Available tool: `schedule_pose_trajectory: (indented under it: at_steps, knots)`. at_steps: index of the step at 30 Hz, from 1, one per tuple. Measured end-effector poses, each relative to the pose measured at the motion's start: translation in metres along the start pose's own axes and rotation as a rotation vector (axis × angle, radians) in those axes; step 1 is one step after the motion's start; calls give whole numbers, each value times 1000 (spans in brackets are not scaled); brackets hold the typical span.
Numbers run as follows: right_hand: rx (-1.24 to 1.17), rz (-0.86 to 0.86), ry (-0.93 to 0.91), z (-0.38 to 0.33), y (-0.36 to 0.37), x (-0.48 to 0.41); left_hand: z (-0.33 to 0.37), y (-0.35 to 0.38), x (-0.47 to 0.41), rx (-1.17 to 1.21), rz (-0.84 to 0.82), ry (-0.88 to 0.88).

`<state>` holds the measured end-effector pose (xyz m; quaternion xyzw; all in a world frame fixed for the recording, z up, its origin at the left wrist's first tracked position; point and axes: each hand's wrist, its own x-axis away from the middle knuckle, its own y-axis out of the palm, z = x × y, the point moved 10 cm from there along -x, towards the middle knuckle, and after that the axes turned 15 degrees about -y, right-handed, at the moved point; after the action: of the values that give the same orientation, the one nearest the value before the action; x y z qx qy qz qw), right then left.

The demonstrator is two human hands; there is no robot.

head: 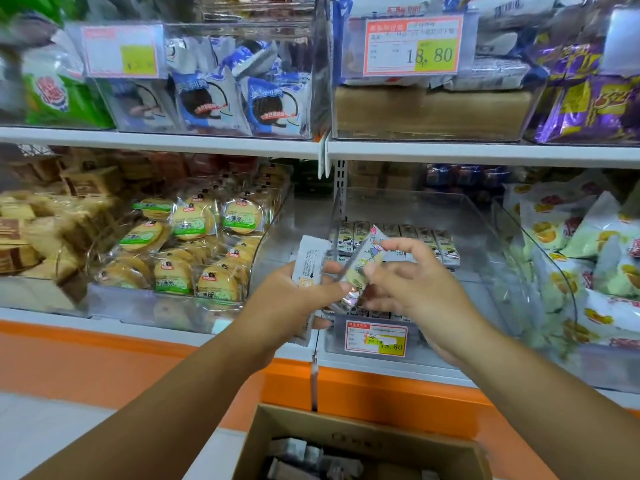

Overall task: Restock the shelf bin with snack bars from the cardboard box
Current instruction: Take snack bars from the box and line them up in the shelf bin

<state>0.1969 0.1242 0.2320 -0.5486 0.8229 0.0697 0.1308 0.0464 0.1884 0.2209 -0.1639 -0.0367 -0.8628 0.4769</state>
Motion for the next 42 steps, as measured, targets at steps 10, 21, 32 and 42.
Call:
schedule_pose_trajectory:
  at_steps: [10,21,32,42]
  knots:
    - [242,6,4,10,-12,-33,14,-41,2,-145,284,72]
    - [750,-214,77,43,24,-49,-2,-44,-15,-242,204,-59]
    - [451,-132,-19,0,8,-36,22,-21,3,-370,231,191]
    - [117,-175,-68,-25,7,3,27,26,20,-518,86,326]
